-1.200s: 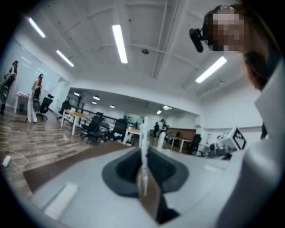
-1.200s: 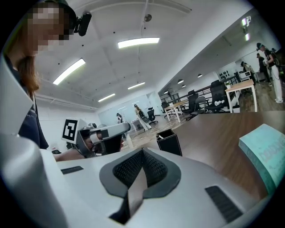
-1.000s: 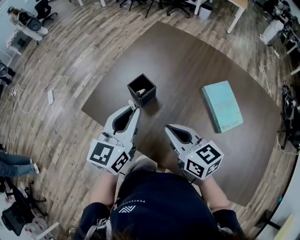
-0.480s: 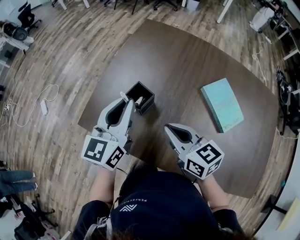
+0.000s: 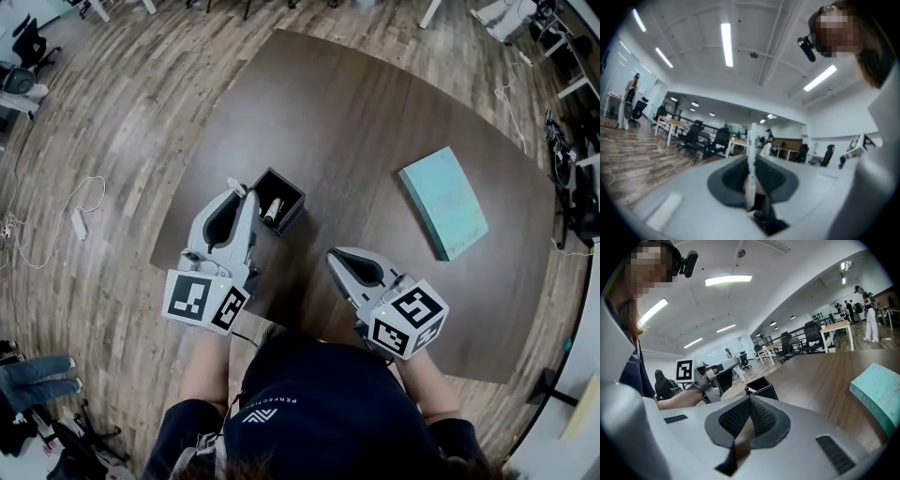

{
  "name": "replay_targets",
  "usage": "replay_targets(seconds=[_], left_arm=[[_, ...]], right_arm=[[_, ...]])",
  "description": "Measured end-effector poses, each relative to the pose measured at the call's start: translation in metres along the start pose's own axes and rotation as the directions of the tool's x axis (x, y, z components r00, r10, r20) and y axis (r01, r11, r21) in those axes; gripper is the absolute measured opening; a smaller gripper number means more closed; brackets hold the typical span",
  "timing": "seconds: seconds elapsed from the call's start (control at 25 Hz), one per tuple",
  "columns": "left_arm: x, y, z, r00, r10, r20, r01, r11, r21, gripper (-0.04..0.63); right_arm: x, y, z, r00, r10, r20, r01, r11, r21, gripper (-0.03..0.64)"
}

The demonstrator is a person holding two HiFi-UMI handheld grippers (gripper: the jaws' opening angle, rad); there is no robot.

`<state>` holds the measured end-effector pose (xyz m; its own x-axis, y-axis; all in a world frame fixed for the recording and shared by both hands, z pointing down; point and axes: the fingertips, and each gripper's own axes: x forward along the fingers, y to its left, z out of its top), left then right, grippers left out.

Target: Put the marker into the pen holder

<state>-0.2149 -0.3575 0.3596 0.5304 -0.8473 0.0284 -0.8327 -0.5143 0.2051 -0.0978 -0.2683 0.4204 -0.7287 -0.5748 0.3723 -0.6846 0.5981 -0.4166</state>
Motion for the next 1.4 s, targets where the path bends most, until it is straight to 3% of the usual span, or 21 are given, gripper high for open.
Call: replay_targets(seconds=[0.2,0.44,0.8,0.96,1.4], left_arm=[[0.007,0.006,-0.013,1.0,0.0,0.004,0.0,1.0,0.0,0.051],[0.014,0.007,-0.034,0.998,0.008,-0.063,-0.004,0.998,0.058,0.054],[0.019,0.01,-0.055,0.99,0.042,-0.134,-0.031,0.996,0.086,0.057],[0.019,0.011,-0.06,0.988,0.038,-0.152,-0.026,0.996,0.083,0.092],[0.011,0.019,-0.056,0.989,0.014,-0.15,-0.007,0.999,0.044,0.092]], right_arm=[[0.003,-0.005,-0.005,1.0,-0.016,-0.011,0.016,1.0,0.02,0.002],[-0.002,-0.014,-0.007,0.999,-0.045,-0.012,0.045,0.998,0.037,0.002],[-0.006,-0.022,-0.009,0.998,-0.055,-0.018,0.056,0.997,0.047,0.002],[-0.003,-0.022,-0.009,0.998,-0.055,-0.019,0.056,0.997,0.048,0.002],[0.006,-0.013,-0.01,0.998,-0.067,-0.012,0.067,0.997,0.048,0.002]])
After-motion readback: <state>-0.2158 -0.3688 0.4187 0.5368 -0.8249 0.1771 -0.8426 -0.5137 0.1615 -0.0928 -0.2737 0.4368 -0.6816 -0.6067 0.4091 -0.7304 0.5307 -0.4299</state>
